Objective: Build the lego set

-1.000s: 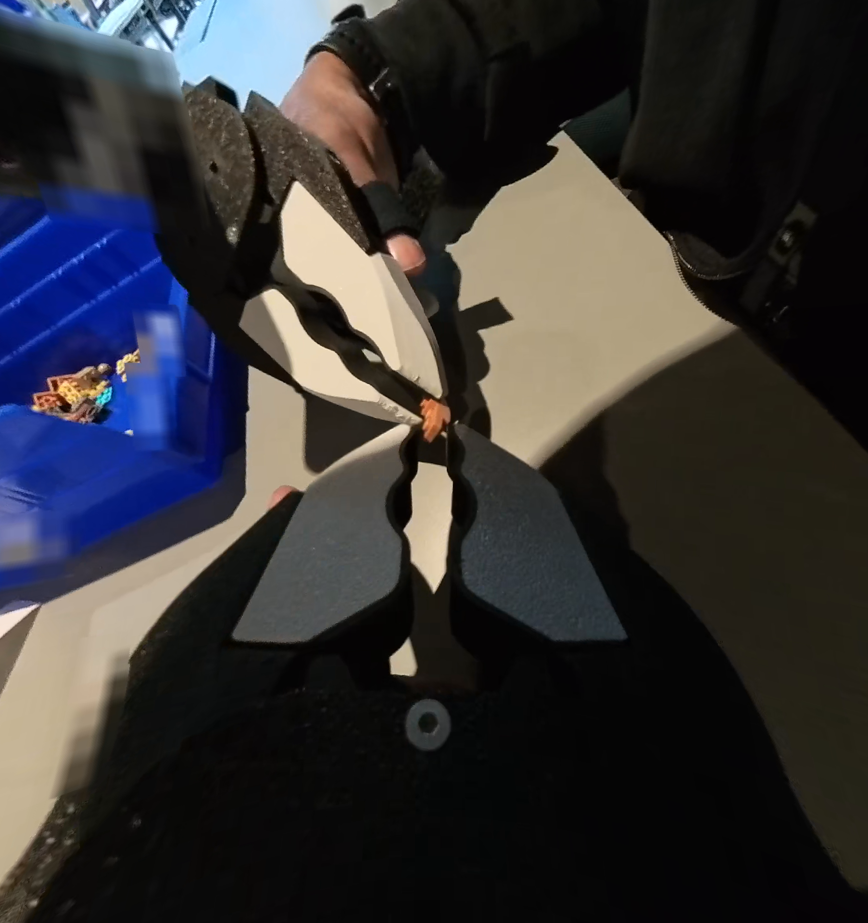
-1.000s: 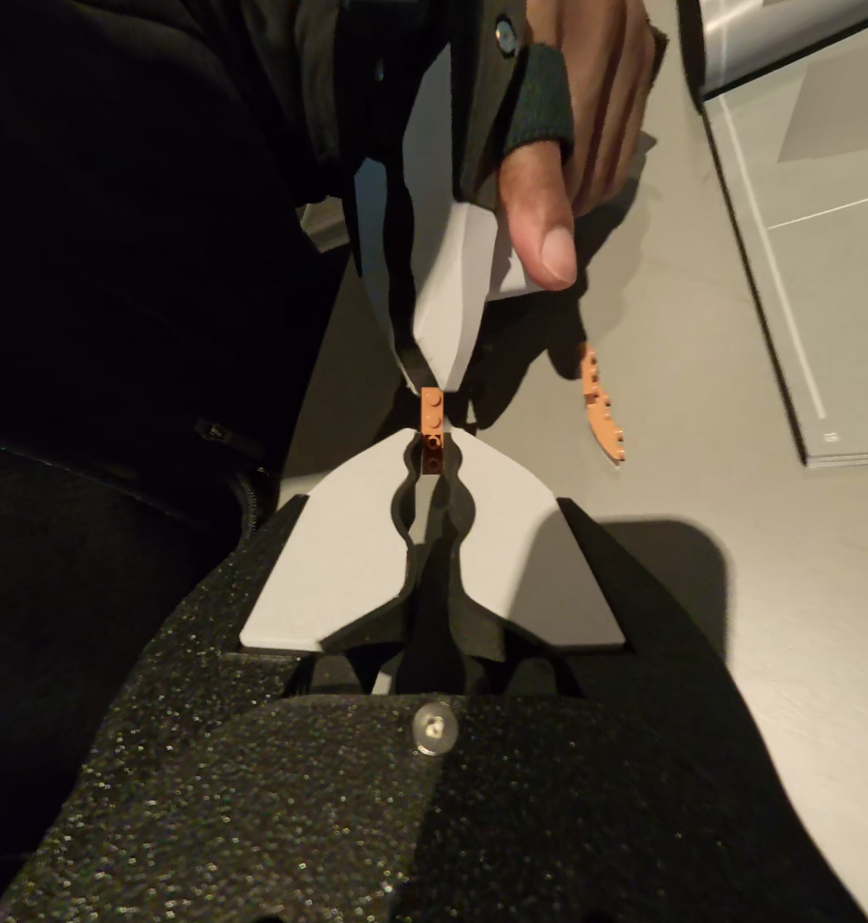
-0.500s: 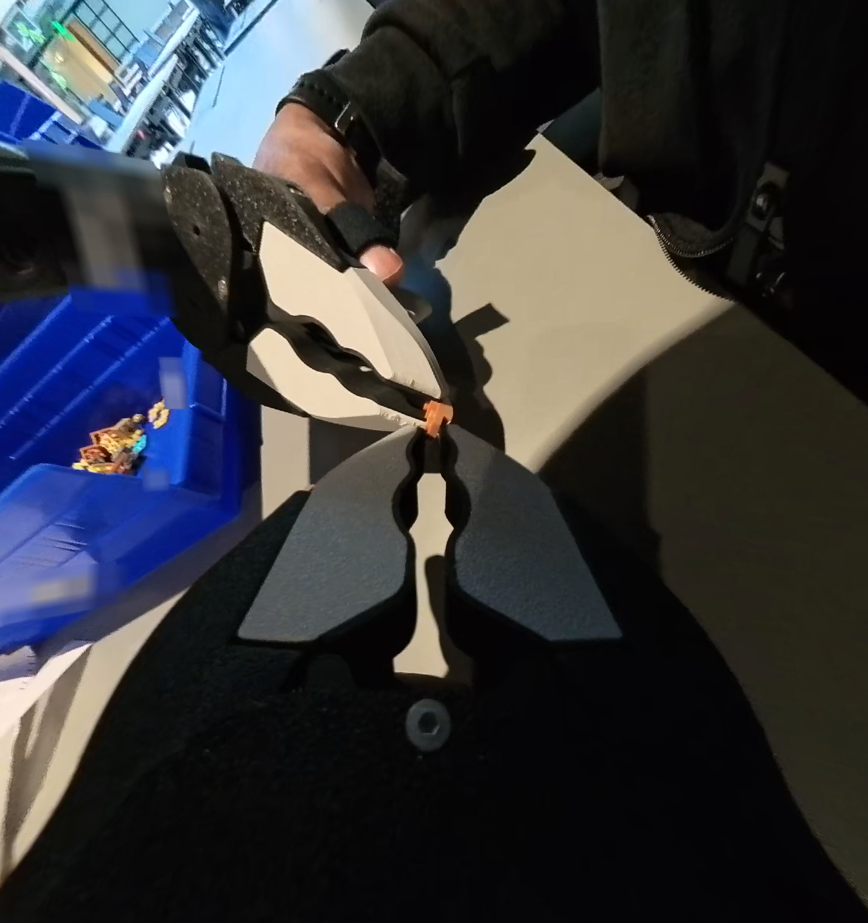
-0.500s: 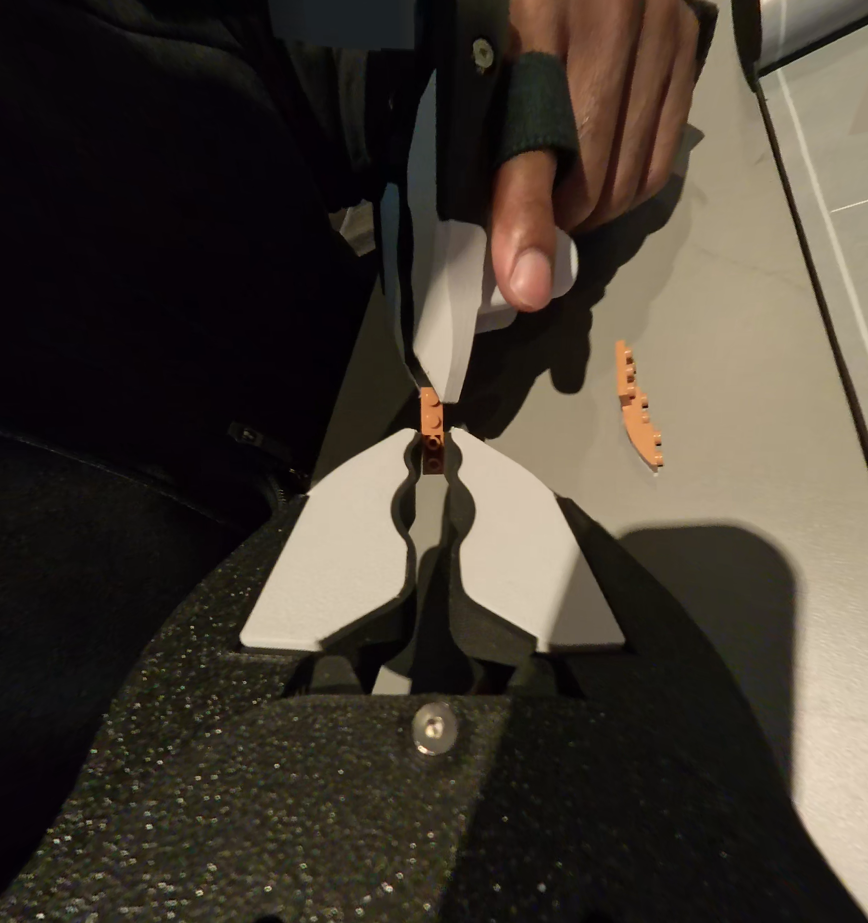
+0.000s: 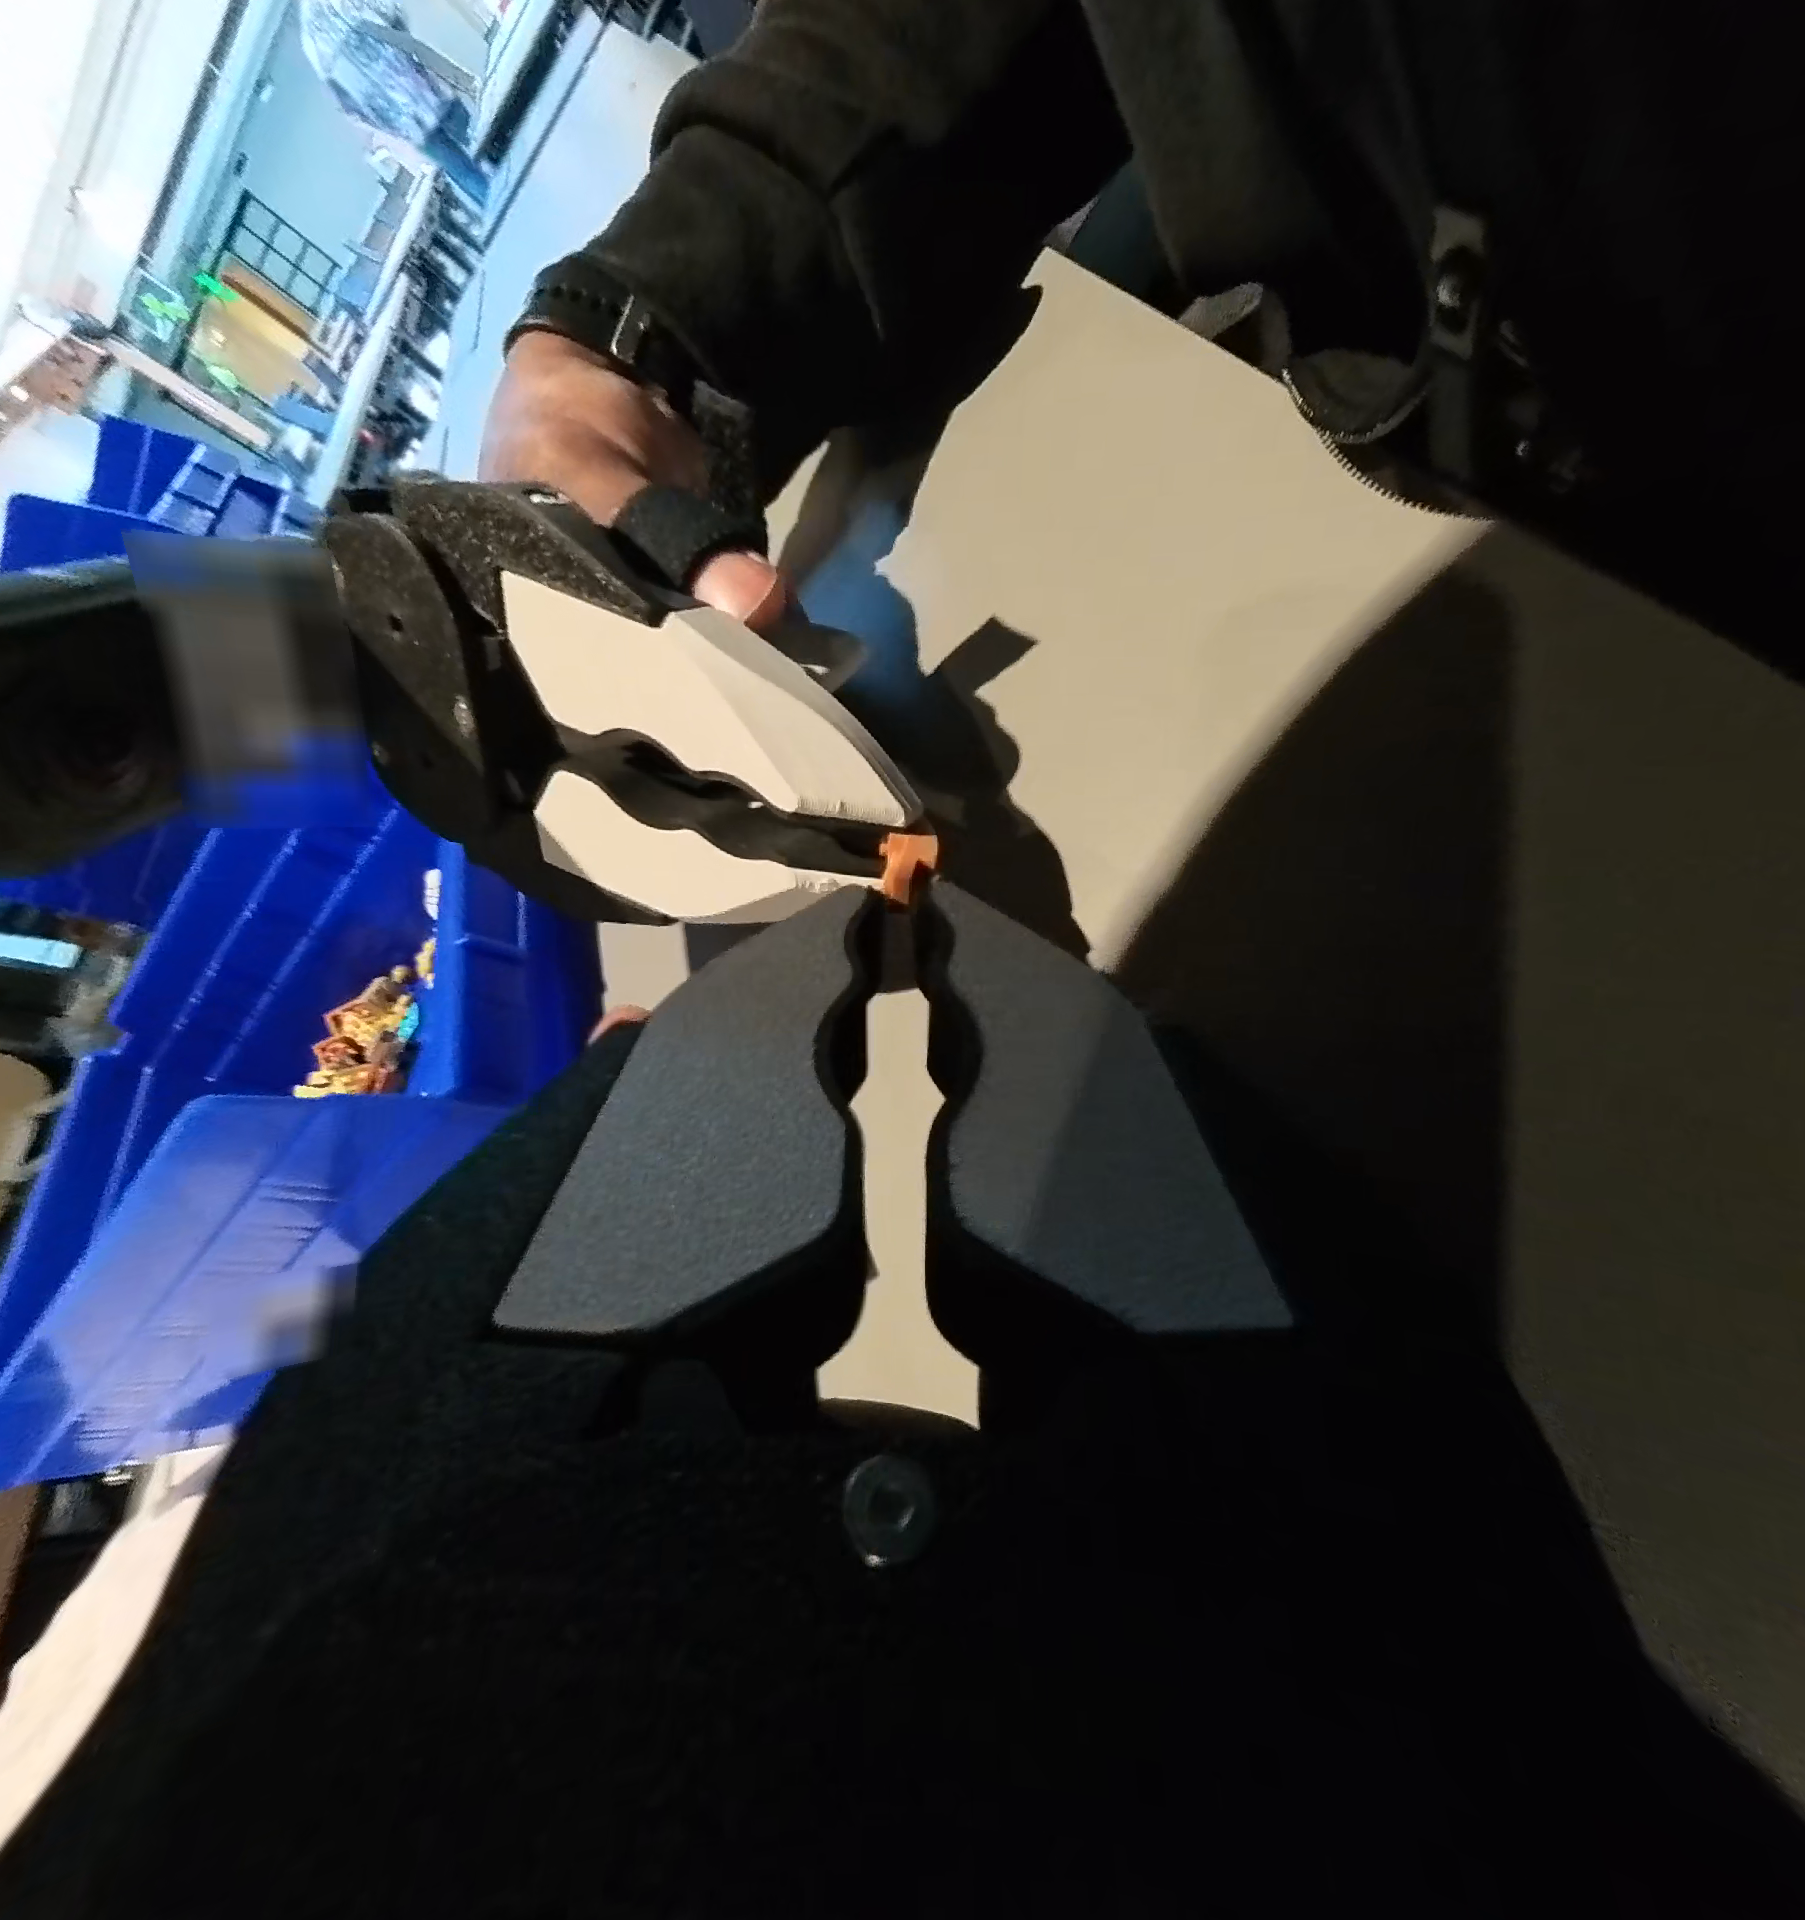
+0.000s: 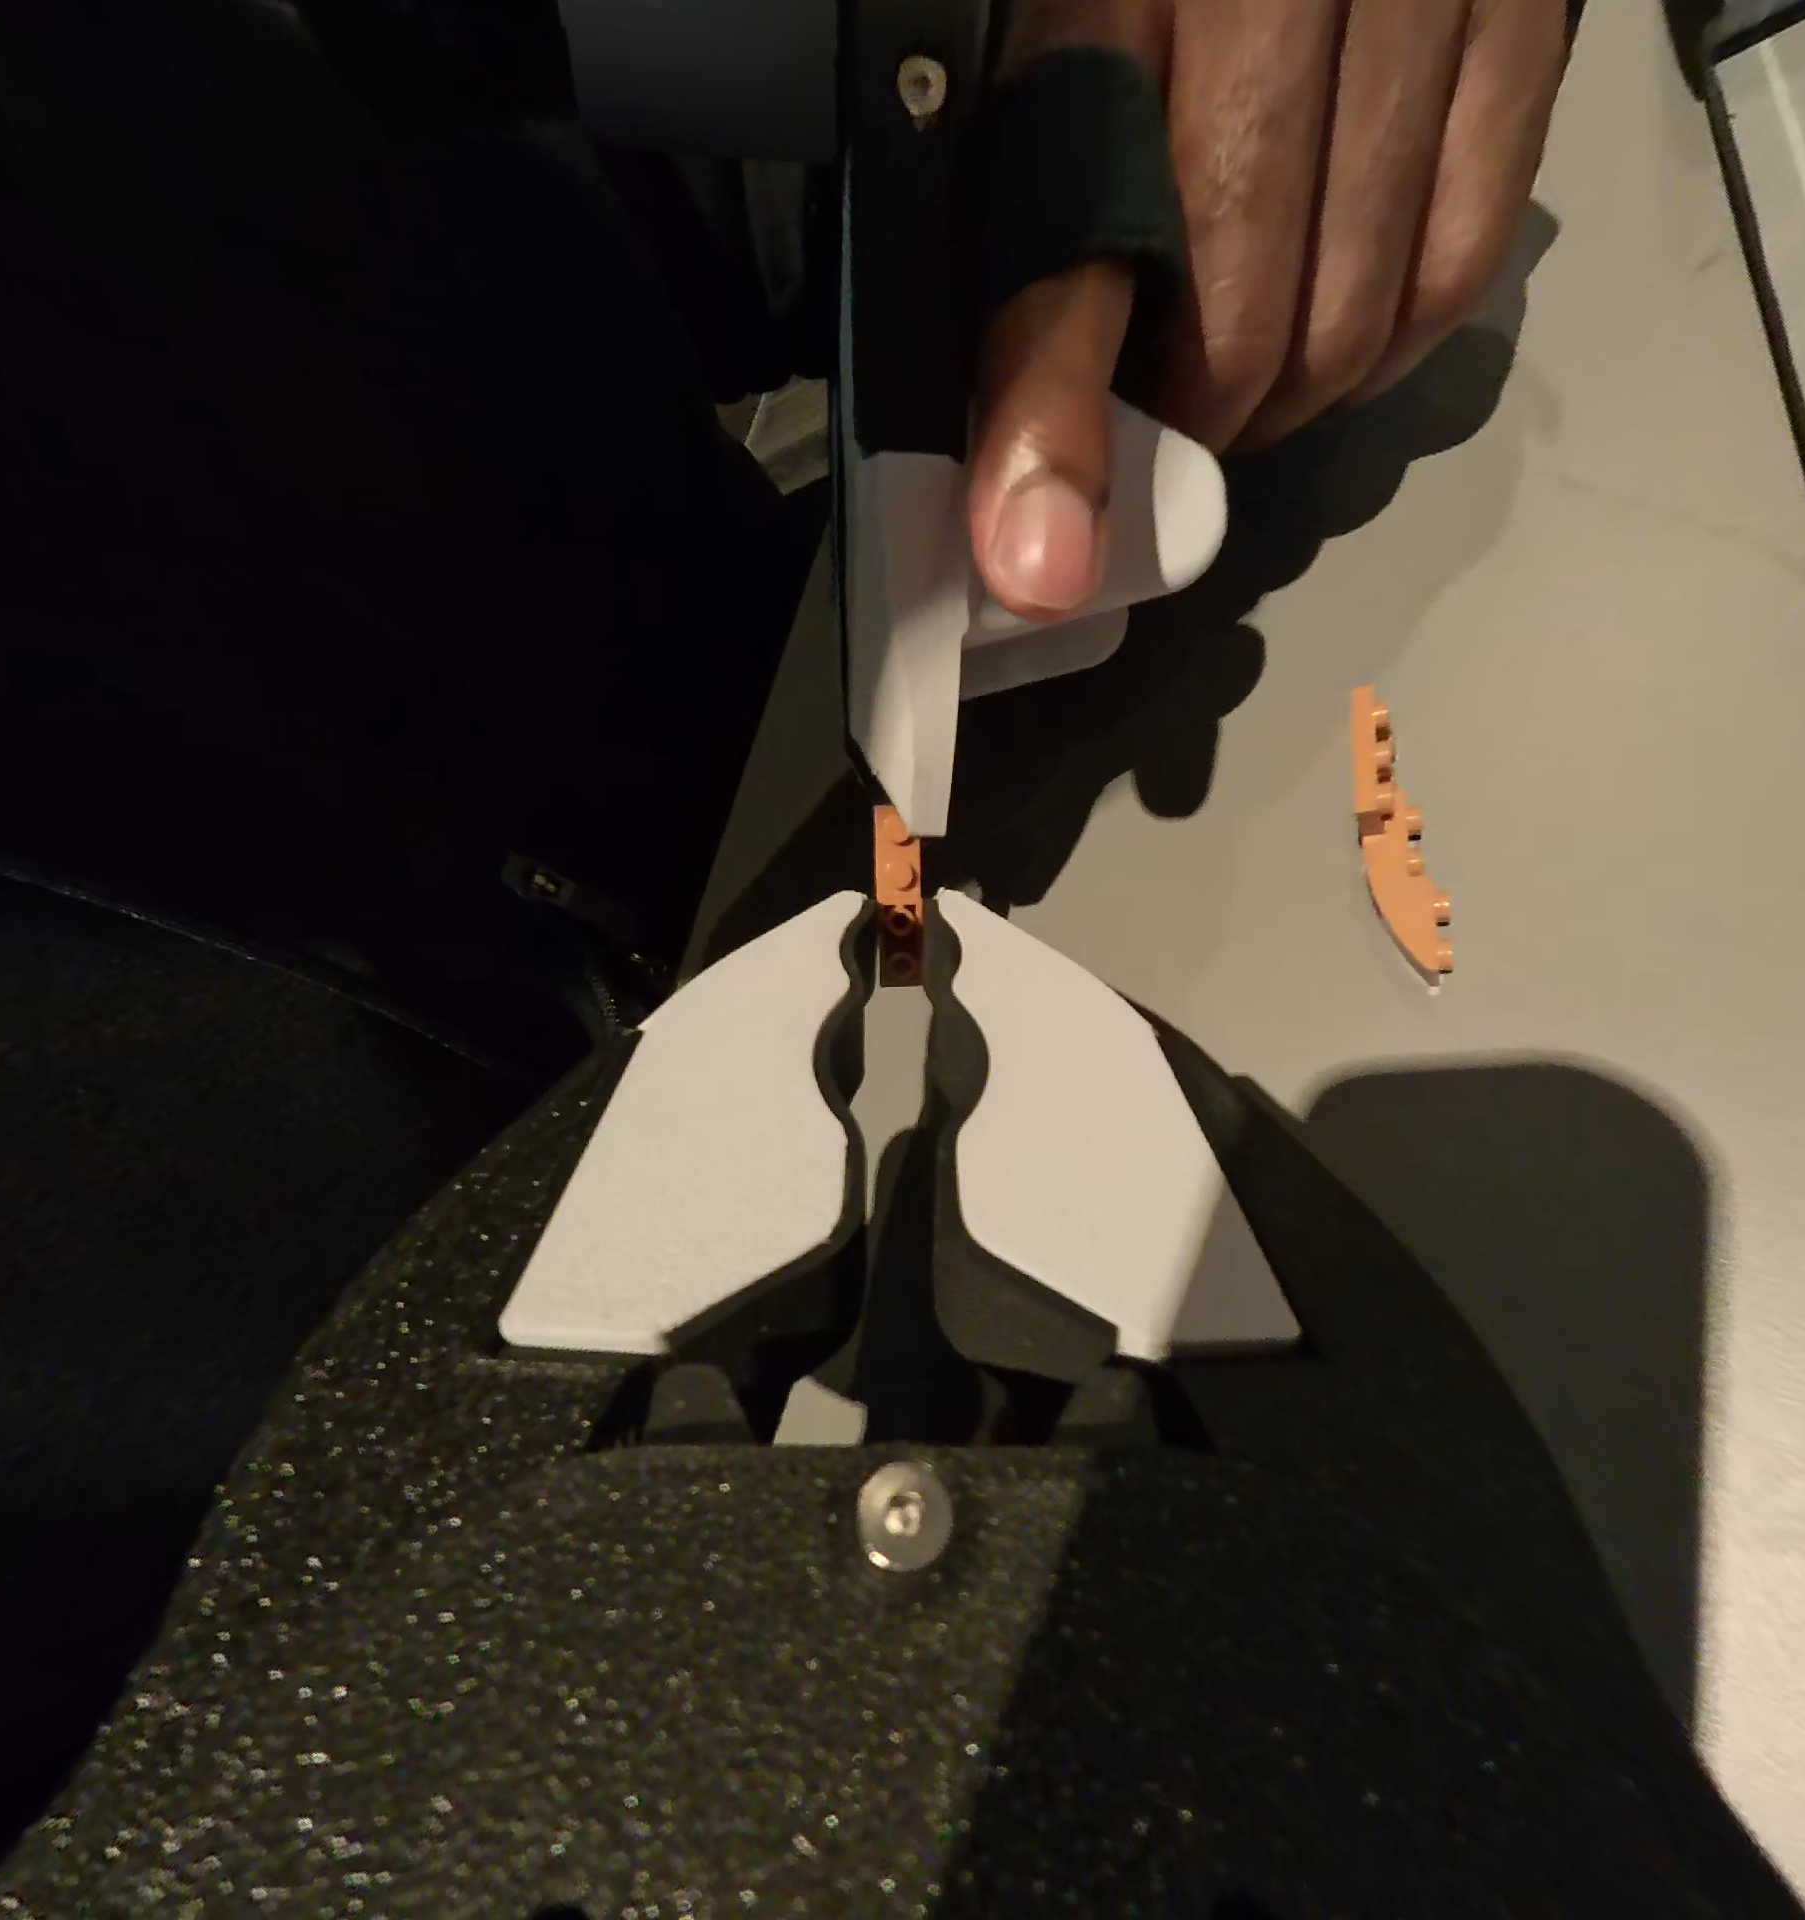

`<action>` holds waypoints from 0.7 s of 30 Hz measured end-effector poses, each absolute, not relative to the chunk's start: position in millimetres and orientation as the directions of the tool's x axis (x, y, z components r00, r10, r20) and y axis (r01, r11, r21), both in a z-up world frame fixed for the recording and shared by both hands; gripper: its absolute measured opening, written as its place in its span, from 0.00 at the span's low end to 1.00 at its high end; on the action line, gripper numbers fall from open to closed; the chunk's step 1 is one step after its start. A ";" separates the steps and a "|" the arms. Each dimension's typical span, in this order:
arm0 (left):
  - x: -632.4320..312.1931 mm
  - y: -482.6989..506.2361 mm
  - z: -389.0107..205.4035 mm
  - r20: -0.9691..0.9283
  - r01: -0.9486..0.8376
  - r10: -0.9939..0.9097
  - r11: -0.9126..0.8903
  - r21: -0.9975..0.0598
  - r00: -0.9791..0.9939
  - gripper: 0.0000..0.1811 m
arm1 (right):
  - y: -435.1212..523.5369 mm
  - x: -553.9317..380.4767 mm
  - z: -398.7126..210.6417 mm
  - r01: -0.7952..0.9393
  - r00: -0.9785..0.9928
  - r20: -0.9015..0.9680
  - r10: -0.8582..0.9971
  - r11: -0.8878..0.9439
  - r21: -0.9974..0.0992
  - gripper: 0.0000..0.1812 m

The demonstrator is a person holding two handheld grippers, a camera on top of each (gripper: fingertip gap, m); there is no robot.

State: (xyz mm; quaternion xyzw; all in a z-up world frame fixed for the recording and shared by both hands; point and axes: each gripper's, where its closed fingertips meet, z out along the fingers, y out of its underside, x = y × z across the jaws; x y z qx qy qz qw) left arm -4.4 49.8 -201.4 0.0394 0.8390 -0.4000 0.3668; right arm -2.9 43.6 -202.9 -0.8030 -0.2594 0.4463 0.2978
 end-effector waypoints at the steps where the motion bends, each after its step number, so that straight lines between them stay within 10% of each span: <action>1: -4.2 49.9 -201.2 -0.655 0.366 -0.224 0.680 -0.636 -0.722 0.03 | 43.8 -2.8 -202.9 0.150 0.467 -0.563 0.682 -0.688 -0.710 0.04; 21: -6.9 46.0 -206.8 -0.665 0.388 -0.187 0.687 -0.615 -0.723 0.03 | 40.2 -5.9 -207.2 0.185 0.459 -0.568 0.683 -0.699 -0.691 0.05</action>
